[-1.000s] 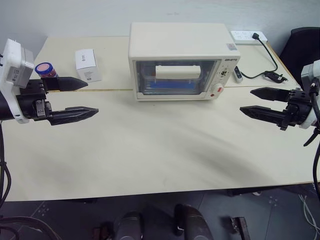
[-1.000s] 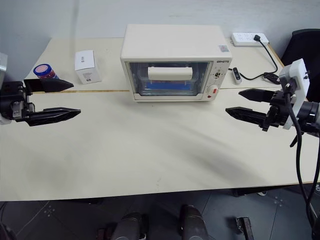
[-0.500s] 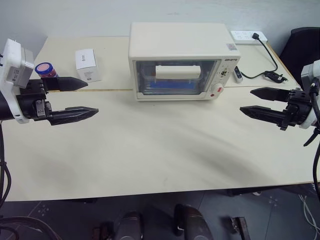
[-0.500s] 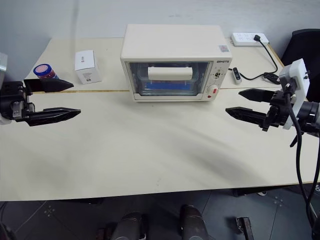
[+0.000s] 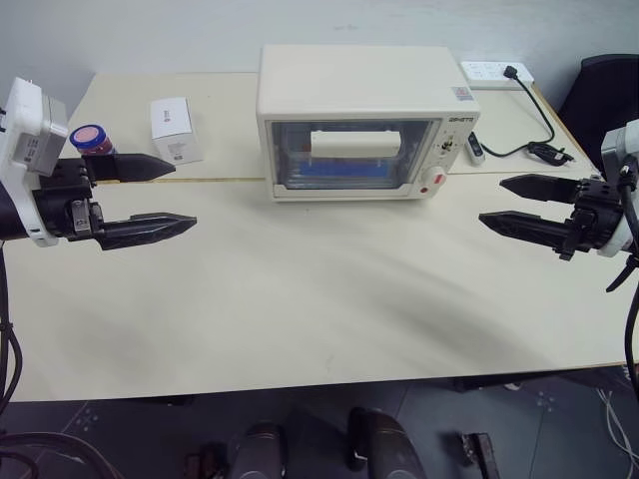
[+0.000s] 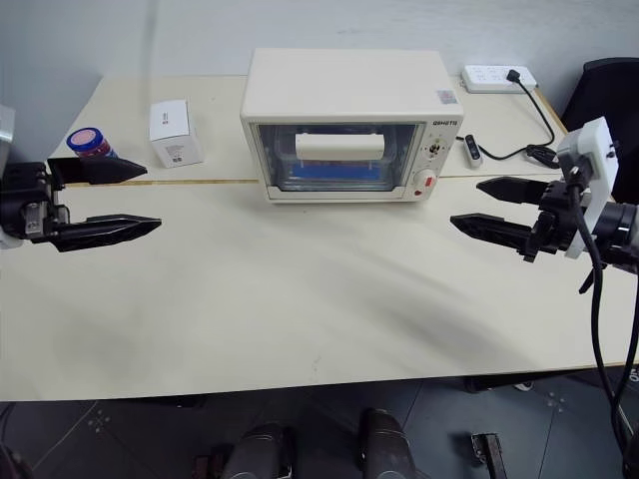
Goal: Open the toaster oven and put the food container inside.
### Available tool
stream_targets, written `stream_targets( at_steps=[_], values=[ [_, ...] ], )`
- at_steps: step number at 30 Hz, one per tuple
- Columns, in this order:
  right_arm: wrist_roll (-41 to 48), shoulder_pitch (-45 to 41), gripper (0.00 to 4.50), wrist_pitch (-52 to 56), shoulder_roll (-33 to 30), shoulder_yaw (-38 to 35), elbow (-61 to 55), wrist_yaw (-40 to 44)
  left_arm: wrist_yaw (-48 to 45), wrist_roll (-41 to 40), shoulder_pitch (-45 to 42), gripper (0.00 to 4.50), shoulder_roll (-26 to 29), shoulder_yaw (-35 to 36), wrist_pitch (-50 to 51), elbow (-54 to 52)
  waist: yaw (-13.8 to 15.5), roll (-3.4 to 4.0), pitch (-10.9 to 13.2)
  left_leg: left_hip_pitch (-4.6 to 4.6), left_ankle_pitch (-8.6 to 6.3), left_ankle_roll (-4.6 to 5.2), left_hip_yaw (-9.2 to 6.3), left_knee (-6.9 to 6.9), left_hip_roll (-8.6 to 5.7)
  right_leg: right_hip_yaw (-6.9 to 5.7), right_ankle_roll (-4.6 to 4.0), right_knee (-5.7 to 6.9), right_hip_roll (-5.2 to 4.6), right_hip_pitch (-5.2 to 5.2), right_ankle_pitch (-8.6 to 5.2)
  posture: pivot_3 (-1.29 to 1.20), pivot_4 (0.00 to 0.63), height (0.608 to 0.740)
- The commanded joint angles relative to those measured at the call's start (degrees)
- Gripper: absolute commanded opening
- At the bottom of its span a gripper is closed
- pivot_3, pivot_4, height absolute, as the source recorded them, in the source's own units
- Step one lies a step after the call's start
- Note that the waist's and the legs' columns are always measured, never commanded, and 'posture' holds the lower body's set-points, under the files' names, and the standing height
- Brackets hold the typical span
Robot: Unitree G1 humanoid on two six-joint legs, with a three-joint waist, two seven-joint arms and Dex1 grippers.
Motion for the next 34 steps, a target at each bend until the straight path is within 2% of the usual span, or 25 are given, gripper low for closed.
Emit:
stream_targets(
  at_steps=[1,34],
  values=[
    [0.94,0.06,4.48,-0.82,-1.2,-2.78,-1.4,0.06,-0.2,-0.28,-0.12,4.5,1.36,2.02,-0.68,-0.47,0.0,0.0,0.0,0.0,0.0,0.0,0.0,0.0,0.0,0.0,0.0,0.0,0.0,0.0,0.0,0.0,0.15,0.74],
    [0.94,0.06,4.48,-0.82,-1.2,-2.78,-1.4,0.06,-0.2,-0.28,-0.12,4.5,1.36,2.02,-0.69,-0.47,0.0,0.0,0.0,0.0,0.0,0.0,0.0,0.0,0.0,0.0,0.0,0.0,0.0,0.0,0.0,0.0,0.15,0.74]
  ],
)
